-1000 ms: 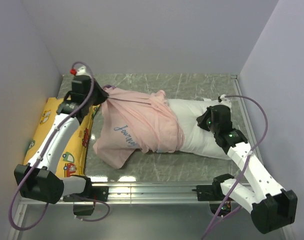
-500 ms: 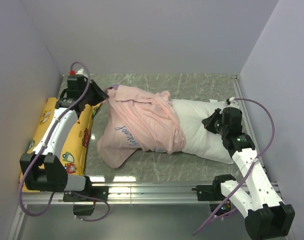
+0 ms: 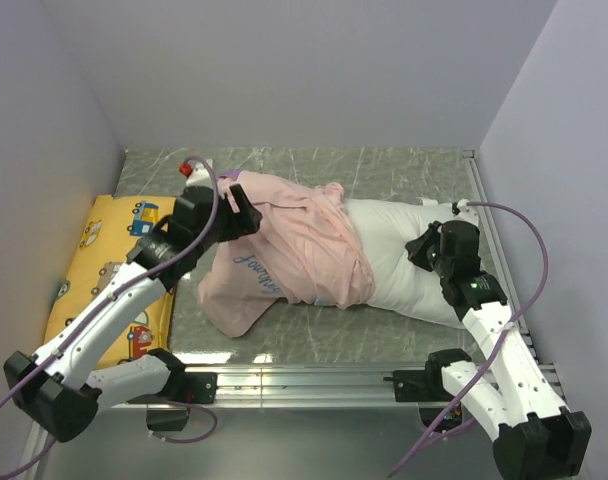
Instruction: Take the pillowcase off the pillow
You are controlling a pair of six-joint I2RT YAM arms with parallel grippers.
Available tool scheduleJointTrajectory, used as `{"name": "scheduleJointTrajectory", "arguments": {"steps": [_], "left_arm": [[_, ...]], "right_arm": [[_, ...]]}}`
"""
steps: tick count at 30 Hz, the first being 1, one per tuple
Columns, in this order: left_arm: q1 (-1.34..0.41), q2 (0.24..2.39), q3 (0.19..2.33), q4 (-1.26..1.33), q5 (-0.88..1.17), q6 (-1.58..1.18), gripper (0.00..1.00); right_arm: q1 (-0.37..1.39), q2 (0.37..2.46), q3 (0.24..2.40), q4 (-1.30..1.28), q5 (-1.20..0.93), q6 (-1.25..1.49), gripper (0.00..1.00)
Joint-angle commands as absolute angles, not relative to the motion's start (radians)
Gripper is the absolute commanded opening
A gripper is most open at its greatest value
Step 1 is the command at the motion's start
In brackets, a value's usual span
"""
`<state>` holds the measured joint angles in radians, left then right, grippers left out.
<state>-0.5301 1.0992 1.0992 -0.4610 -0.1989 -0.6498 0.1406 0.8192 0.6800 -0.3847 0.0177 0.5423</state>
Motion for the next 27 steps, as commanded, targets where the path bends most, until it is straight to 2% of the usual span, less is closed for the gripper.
{"name": "scheduleJointTrajectory", "arguments": {"steps": [1, 5, 8, 11, 12, 14, 15, 16, 18, 19, 22, 27], "left_arm": [[-0.621, 1.049, 1.013, -0.499, -0.33, -0.747, 0.79], [-0.773, 1.023, 0.944, -0.499, -0.391, -0.831, 0.8], [-0.808, 1.051, 0.908, -0.465, -0.408, -0.867, 0.82], [-0.813, 1.084, 0.904, -0.457, -0.437, -0.896, 0.72], [-0.811, 1.086, 0.902, -0.459, -0.451, -0.91, 0.55], [-0.811, 1.071, 0.891, -0.442, -0.472, -0.91, 0.34], [-0.813, 1.066, 0.888, -0.439, -0.474, -0.908, 0.19], [-0.811, 1.065, 0.887, -0.44, -0.491, -0.908, 0.13], [-0.811, 1.065, 0.887, -0.443, -0.497, -0.905, 0.02], [-0.811, 1.068, 0.885, -0.449, -0.499, -0.907, 0.0], [-0.811, 1.077, 0.871, -0.439, -0.494, -0.905, 0.0], [-0.81, 1.085, 0.847, -0.431, -0.509, -0.899, 0.01]], "right_arm": [[0.169, 0.796, 0.67, -0.422, 0.153, 0.541, 0.0], [0.209, 0.801, 0.673, -0.428, 0.196, 0.549, 0.0], [0.232, 0.796, 0.669, -0.431, 0.221, 0.552, 0.0], [0.245, 0.787, 0.692, -0.471, 0.233, 0.537, 0.0], [0.252, 0.782, 0.719, -0.488, 0.238, 0.517, 0.04], [0.284, 0.775, 0.759, -0.55, 0.262, 0.489, 0.27], [0.3, 0.775, 0.784, -0.569, 0.265, 0.477, 0.39], [0.34, 0.776, 0.828, -0.586, 0.264, 0.45, 0.54], [0.386, 0.79, 0.891, -0.633, 0.279, 0.439, 0.63], [0.426, 0.795, 0.902, -0.637, 0.279, 0.431, 0.7], [0.485, 0.844, 0.931, -0.632, 0.244, 0.417, 0.8], [0.601, 1.014, 0.921, -0.592, 0.293, 0.439, 0.88]]}}
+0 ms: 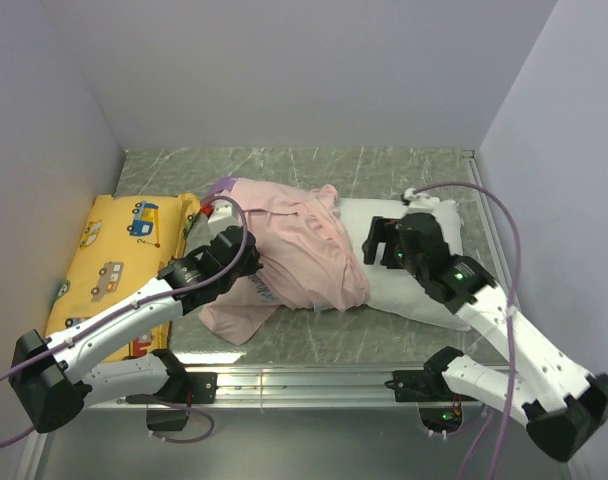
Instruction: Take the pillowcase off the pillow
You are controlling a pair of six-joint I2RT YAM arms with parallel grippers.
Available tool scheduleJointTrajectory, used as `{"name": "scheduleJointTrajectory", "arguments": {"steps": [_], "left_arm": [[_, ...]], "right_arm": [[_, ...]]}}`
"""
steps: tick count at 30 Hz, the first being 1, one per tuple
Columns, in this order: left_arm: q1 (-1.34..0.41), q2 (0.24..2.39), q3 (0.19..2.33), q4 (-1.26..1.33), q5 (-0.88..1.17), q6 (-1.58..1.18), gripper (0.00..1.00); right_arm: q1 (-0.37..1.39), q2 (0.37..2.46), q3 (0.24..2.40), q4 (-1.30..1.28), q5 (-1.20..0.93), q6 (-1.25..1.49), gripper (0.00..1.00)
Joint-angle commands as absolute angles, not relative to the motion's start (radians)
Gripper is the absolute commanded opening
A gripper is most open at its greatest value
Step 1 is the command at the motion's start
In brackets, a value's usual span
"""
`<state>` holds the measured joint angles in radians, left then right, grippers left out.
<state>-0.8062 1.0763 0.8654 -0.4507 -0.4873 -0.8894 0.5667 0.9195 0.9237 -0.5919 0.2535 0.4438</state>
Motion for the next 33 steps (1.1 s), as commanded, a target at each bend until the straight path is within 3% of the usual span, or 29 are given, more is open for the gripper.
{"name": "scheduleJointTrajectory", "arguments": {"steps": [1, 3, 7, 13, 17, 24, 26, 27, 30, 33], "left_arm": [[-0.81, 1.085, 0.848, -0.436, -0.514, -0.897, 0.0], [-0.802, 1.078, 0.859, -0.451, -0.534, -0.885, 0.01], [-0.666, 1.034, 0.868, -0.443, -0.436, -0.816, 0.01], [-0.185, 0.946, 0.908, -0.439, -0.249, -0.657, 0.01], [0.157, 0.972, 0.943, -0.42, -0.05, -0.626, 0.01], [0.23, 1.017, 0.815, -0.283, 0.214, -0.667, 0.01], [0.204, 1.028, 0.761, -0.239, 0.271, -0.676, 0.01], [0.183, 1.034, 0.75, -0.224, 0.262, -0.68, 0.0], [0.075, 1.052, 0.741, -0.218, 0.191, -0.684, 0.01], [0.006, 1.074, 0.745, -0.212, 0.147, -0.695, 0.01]], "right_arm": [[0.601, 1.044, 0.914, -0.581, 0.308, 0.445, 0.88], [0.601, 1.129, 0.898, -0.554, 0.317, 0.456, 0.83], [0.553, 1.187, 0.87, -0.514, 0.368, 0.476, 0.0], [0.309, 1.033, 0.874, -0.548, 0.334, 0.445, 0.0], [0.268, 0.947, 0.911, -0.59, 0.341, 0.469, 0.0], [0.302, 0.986, 0.93, -0.575, 0.204, 0.442, 0.0], [0.354, 0.988, 0.945, -0.589, 0.225, 0.443, 0.13], [0.417, 0.982, 0.965, -0.592, 0.239, 0.443, 0.35], [0.596, 0.956, 1.037, -0.615, 0.313, 0.451, 0.65], [0.754, 0.971, 1.107, -0.647, 0.394, 0.46, 0.75]]}}
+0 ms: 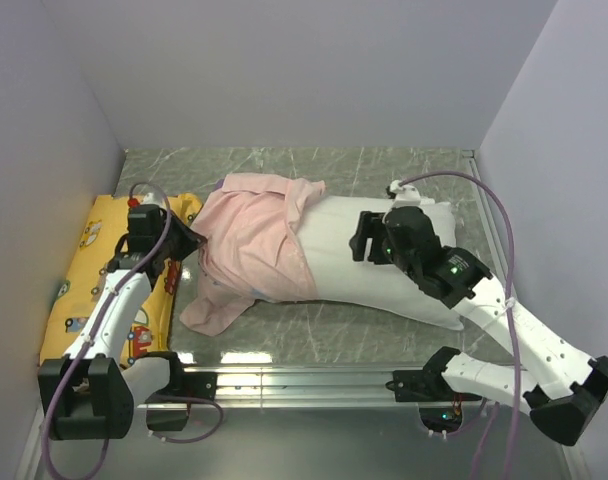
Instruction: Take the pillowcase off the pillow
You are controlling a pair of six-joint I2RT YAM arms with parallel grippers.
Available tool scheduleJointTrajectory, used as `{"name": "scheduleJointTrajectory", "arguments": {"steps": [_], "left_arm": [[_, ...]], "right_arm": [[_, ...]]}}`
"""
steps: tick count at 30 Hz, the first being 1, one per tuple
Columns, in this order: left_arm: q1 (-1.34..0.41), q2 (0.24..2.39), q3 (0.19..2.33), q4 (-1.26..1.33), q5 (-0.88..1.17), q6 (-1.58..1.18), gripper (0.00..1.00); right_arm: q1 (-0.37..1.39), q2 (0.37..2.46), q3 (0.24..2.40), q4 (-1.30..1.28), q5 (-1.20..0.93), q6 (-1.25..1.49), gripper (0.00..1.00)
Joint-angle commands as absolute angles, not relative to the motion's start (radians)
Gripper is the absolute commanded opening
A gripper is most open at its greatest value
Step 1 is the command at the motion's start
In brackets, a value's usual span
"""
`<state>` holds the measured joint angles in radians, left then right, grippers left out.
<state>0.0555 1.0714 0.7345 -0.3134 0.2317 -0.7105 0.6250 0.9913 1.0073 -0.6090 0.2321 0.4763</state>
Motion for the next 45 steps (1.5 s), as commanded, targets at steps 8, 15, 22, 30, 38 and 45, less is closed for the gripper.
{"name": "scheduleJointTrajectory", "arguments": {"steps": [8, 15, 22, 30, 38, 45], "left_arm": [[-0.086, 1.118, 0.784, -0.201, 0.121, -0.704, 0.04], [-0.216, 1.238, 1.03, -0.296, 0.075, -0.601, 0.18], [-0.342, 1.244, 1.18, -0.419, -0.05, -0.557, 0.73], [-0.383, 0.944, 0.916, -0.396, -0.161, -0.661, 0.79], [-0.396, 0.818, 0.589, -0.116, -0.068, -0.796, 0.7], [-0.399, 0.883, 0.471, 0.194, -0.028, -0.851, 0.7]], "right_arm": [[0.922, 1.184, 1.056, -0.598, 0.48, 0.491, 0.87], [0.852, 1.445, 1.006, -0.456, 0.343, 0.5, 0.2], [0.643, 1.372, 0.934, -0.293, 0.04, 0.529, 0.0], [0.572, 1.296, 0.969, -0.314, -0.035, 0.525, 0.0], [0.565, 1.216, 1.075, -0.394, -0.071, 0.519, 0.0], [0.568, 1.204, 1.104, -0.428, -0.083, 0.517, 0.0]]}}
